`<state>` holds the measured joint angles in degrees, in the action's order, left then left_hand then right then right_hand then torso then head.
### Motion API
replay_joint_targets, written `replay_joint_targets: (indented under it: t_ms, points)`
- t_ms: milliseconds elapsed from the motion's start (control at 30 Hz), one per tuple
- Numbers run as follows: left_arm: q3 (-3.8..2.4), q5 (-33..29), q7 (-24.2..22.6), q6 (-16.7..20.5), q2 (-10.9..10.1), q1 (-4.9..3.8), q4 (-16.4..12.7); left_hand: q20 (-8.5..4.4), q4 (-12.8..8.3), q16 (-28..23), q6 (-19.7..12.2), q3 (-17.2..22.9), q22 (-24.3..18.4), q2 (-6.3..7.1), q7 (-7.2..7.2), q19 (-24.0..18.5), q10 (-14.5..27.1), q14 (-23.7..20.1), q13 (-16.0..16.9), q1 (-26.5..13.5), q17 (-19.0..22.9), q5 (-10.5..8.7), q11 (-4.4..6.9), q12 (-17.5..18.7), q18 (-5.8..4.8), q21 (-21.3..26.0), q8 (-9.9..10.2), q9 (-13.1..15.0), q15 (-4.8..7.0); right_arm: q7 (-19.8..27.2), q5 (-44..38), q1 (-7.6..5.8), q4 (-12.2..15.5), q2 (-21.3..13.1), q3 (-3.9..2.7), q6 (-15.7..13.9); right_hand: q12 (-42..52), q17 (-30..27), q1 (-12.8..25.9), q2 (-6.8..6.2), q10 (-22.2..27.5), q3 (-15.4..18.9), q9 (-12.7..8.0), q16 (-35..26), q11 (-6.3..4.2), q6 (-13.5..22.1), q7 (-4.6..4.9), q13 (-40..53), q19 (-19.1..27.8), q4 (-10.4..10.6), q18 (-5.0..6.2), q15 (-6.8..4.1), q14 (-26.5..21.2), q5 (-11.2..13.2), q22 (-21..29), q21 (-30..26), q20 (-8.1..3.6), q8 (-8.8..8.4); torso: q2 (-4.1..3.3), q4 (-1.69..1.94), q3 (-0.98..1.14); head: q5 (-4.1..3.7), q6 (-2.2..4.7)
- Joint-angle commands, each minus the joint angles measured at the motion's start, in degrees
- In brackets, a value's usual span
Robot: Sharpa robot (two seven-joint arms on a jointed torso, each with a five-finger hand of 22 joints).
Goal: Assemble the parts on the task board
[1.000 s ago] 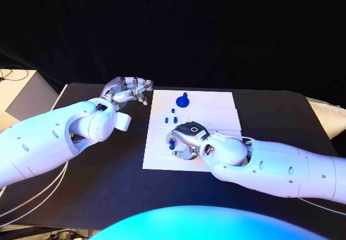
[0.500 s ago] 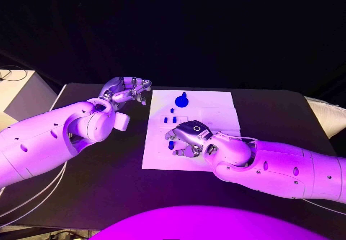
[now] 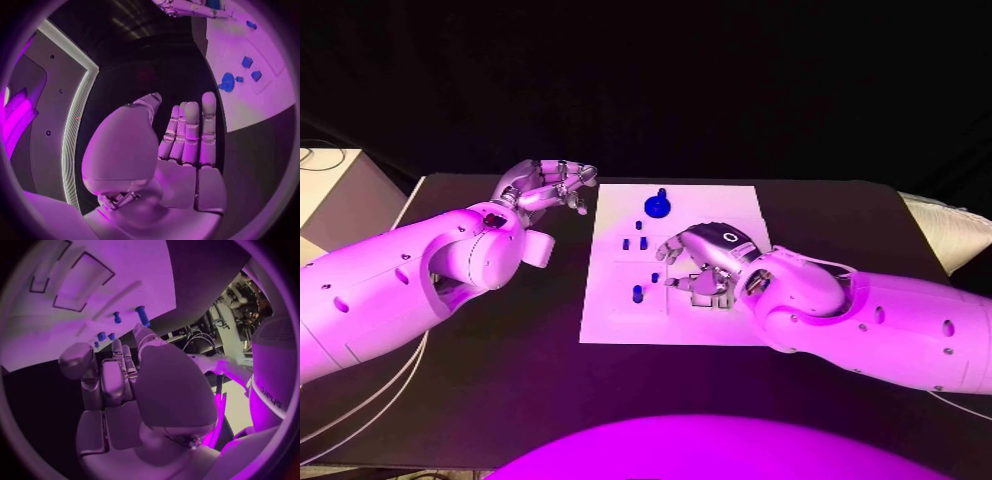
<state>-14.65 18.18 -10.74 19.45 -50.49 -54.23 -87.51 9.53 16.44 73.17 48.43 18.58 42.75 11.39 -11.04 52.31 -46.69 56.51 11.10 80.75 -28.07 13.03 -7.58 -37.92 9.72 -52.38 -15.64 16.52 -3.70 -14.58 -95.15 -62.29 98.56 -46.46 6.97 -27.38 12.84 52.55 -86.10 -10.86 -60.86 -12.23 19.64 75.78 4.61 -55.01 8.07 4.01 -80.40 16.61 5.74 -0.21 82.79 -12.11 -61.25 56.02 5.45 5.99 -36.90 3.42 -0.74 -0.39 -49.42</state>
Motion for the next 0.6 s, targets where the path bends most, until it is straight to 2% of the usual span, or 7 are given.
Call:
replay_joint_targets:
  t_ms: [33, 167, 233, 333, 433, 467, 600]
  points:
    - [-0.05, -0.69, -0.57, -0.32, 0.1, 0.22, 0.04, -0.05, 0.01, 0.34, -0.09, -0.39, 0.05, 0.1, 0.07, 0.37, 0.38, 0.04, -0.05, 0.5, -0.03, 0.19, -0.01, -0.25, 0.8, -0.29, -0.21, -0.09, -0.15, 1.61, 14.25, -1.25, 0.74, -2.72, -0.12, -1.23, 0.47, 0.26, 1.44, -0.19, -3.3, -2.13, -0.45, -0.31, -0.33, -1.28, -0.05, -0.05, -0.29, 0.0, 0.95, -0.51, 0.15, -0.22, -0.38, 0.28, -0.39, 0.34, 0.24, -0.59, 0.16, -0.54, 0.39]
    - [-0.05, -0.87, -0.81, -0.27, 0.03, 0.75, 0.06, -0.05, 0.01, 0.34, -0.09, -0.39, 0.05, 0.1, 0.07, 0.37, 0.38, 0.04, -0.05, 0.5, -0.03, 0.19, -0.01, -0.25, 0.8, -0.29, -0.21, -0.09, -0.15, 1.85, 21.93, -2.9, 1.5, -7.56, -0.21, -0.34, 2.58, 4.0, 2.33, -1.02, -10.46, -4.9, -0.44, 1.38, -1.23, -3.93, 0.03, 1.3, -1.83, -0.08, 0.24, -1.06, 1.24, -0.28, -3.84, 4.26, -0.96, 1.5, 0.41, -1.01, 0.33, -1.16, 0.78]
    - [-0.05, -0.91, -0.87, -0.34, -0.08, 1.03, -0.01, -0.05, 0.0, 0.33, -0.11, -0.42, 0.05, 0.08, 0.08, 0.36, 0.38, 0.02, -0.05, 0.53, -0.02, 0.2, 0.0, -0.29, 0.8, -0.28, -0.22, -0.09, -0.15, 1.29, 24.71, -3.27, 1.93, -9.58, -0.22, 0.34, 4.34, 11.17, 3.97, -1.79, -13.46, -5.37, -0.52, 4.61, -1.89, -3.95, -0.44, 3.19, -4.14, 0.01, -1.09, -1.6, 2.84, -0.22, -9.67, 11.3, -1.53, 1.76, 0.52, -1.24, 0.42, -1.27, 0.87]
    - [-0.05, -0.94, -0.94, -0.4, -0.35, 1.51, -0.12, -0.05, 0.0, 0.33, -0.11, -0.42, 0.05, 0.08, 0.08, 0.36, 0.38, 0.02, -0.05, 0.53, -0.02, 0.2, 0.0, -0.29, 0.8, -0.28, -0.22, -0.09, -0.15, -0.33, 27.13, -3.55, 2.57, -12.28, -0.2, 1.72, 10.79, 13.15, 6.21, -3.06, -14.96, -5.32, 0.04, 5.8, -2.84, -3.92, -1.23, 10.62, -5.35, -0.11, -1.95, -2.45, 3.05, -0.28, -13.68, 15.9, -2.4, 2.8, 0.61, -1.34, 0.49, -1.69, 0.94]
    - [-0.06, -0.99, -0.99, -0.44, -0.55, 1.86, -0.15, -0.05, 0.0, 0.33, -0.11, -0.42, 0.05, 0.08, 0.08, 0.36, 0.38, 0.02, -0.05, 0.53, -0.02, 0.2, 0.0, -0.29, 0.8, -0.28, -0.22, -0.09, -0.15, -2.83, 26.99, -3.53, 3.25, -14.13, -0.14, 3.57, 47.05, 16.82, 9.24, -3.19, -21.07, -3.23, 1.13, 7.52, -3.7, -4.73, -2.3, 49.96, -6.03, -0.62, -2.59, -2.96, 3.76, -3.14, -16.59, 19.2, -2.82, 4.28, 0.7, -1.4, 0.61, -1.86, 0.83]
    - [-0.06, -1.01, -1.0, -0.46, -0.61, 1.97, -0.17, -0.05, 0.0, 0.33, -0.11, -0.42, 0.05, 0.08, 0.08, 0.36, 0.38, 0.02, -0.05, 0.53, -0.02, 0.2, 0.0, -0.29, 0.8, -0.28, -0.22, -0.09, -0.15, -3.78, 26.55, -3.47, 3.49, -14.66, -0.1, 4.1, 58.96, 19.72, 12.48, -2.23, -21.25, -1.23, 1.76, 8.7, -2.69, -4.25, -2.07, 63.66, -6.21, 0.51, -2.8, -3.12, 4.15, -2.84, -17.91, 20.61, -3.0, 4.87, 0.73, -1.43, 0.67, -1.89, 0.77]
    - [-0.06, -1.07, -1.0, -0.6, -0.79, 2.39, -0.27, -0.05, 0.0, 0.33, -0.11, -0.42, 0.05, 0.08, 0.08, 0.36, 0.38, 0.02, -0.05, 0.53, -0.02, 0.2, 0.0, -0.29, 0.8, -0.28, -0.22, -0.09, -0.15, -8.5, 22.89, -2.92, 4.59, -16.35, 0.0, 5.96, 72.75, 27.91, 14.09, -0.26, -25.96, 3.94, 3.14, 11.58, -3.47, -4.36, -2.31, 80.44, -7.19, -0.03, -3.73, -2.77, 5.46, -4.03, -21.8, 25.15, -2.63, 6.67, 0.81, -1.52, 0.77, -2.19, 0.67]
